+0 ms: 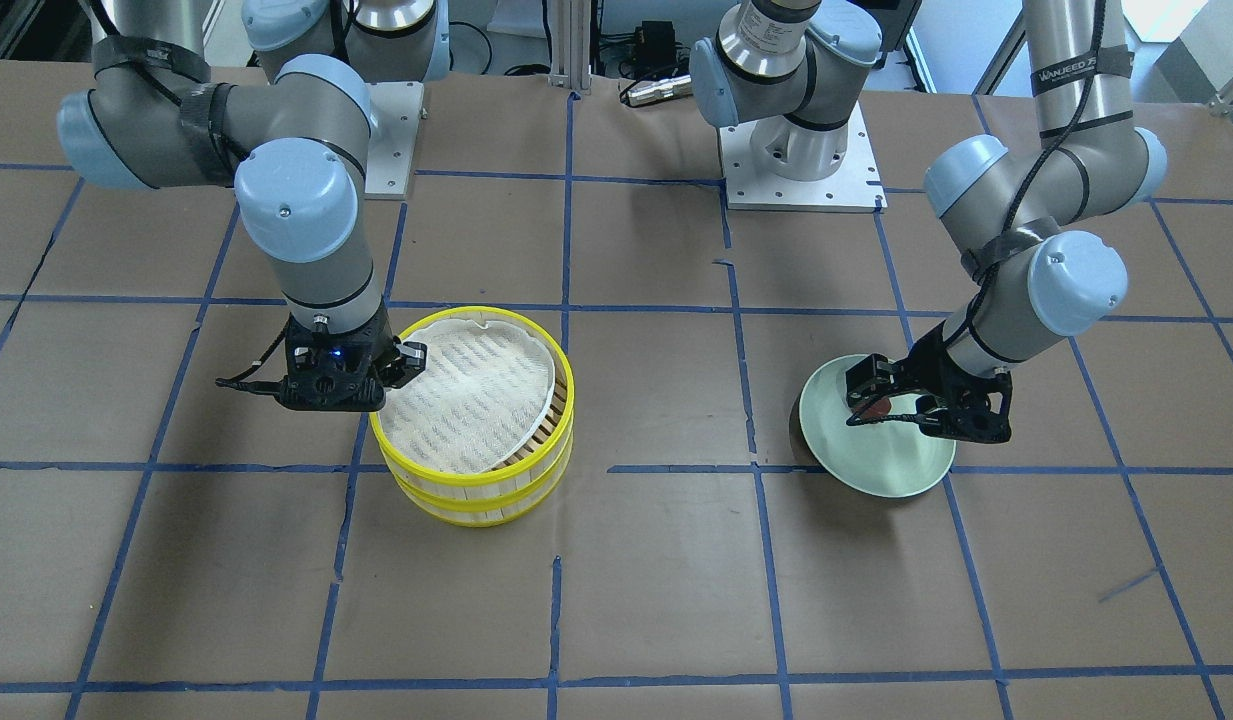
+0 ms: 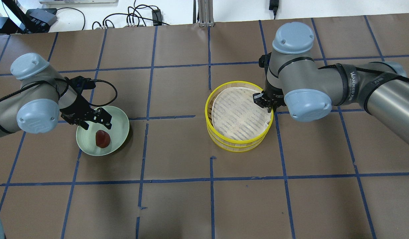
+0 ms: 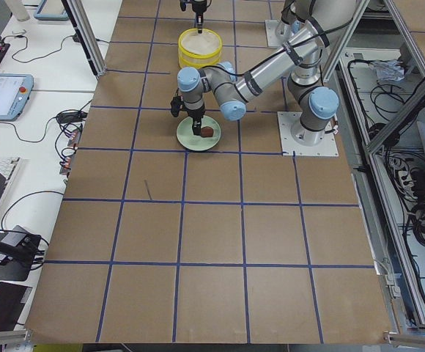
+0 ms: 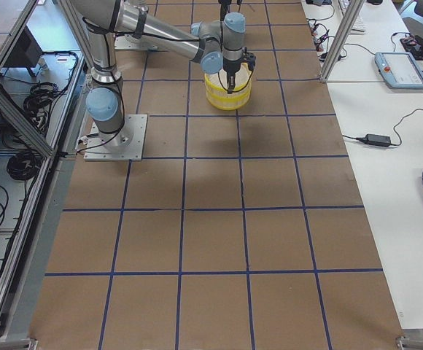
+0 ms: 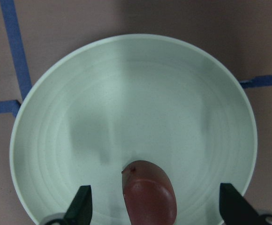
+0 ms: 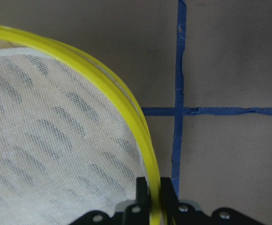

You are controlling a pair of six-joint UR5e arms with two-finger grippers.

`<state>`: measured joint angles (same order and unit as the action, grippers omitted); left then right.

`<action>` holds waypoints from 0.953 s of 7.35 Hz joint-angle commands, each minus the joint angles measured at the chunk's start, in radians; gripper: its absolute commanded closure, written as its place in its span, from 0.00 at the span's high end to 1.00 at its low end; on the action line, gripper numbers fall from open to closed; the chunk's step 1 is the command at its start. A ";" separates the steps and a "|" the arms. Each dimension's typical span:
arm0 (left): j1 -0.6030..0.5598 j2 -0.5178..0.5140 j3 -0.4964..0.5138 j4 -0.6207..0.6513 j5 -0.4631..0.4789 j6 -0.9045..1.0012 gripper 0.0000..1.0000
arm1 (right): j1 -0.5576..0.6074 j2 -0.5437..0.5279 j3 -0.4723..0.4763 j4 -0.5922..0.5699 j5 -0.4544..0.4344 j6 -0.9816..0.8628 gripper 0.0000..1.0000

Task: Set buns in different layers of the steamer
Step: 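Grasp the brown bun with the left gripper while the right holds the rim, then release the steamer rim and raise the right gripper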

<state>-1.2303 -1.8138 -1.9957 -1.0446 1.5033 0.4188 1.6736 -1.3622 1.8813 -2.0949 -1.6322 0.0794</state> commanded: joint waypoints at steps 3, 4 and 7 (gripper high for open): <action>-0.002 0.002 -0.003 -0.002 0.002 -0.003 0.98 | -0.003 -0.011 -0.088 0.001 -0.006 -0.036 0.92; -0.003 0.008 -0.017 -0.005 0.002 -0.017 0.97 | -0.015 -0.033 -0.120 0.086 -0.006 -0.036 1.00; -0.009 -0.007 -0.047 -0.006 0.002 -0.040 0.92 | -0.066 -0.162 -0.236 0.364 0.081 -0.038 1.00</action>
<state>-1.2393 -1.8113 -2.0251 -1.0501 1.5068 0.3844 1.6243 -1.4779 1.6959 -1.8419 -1.6106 0.0414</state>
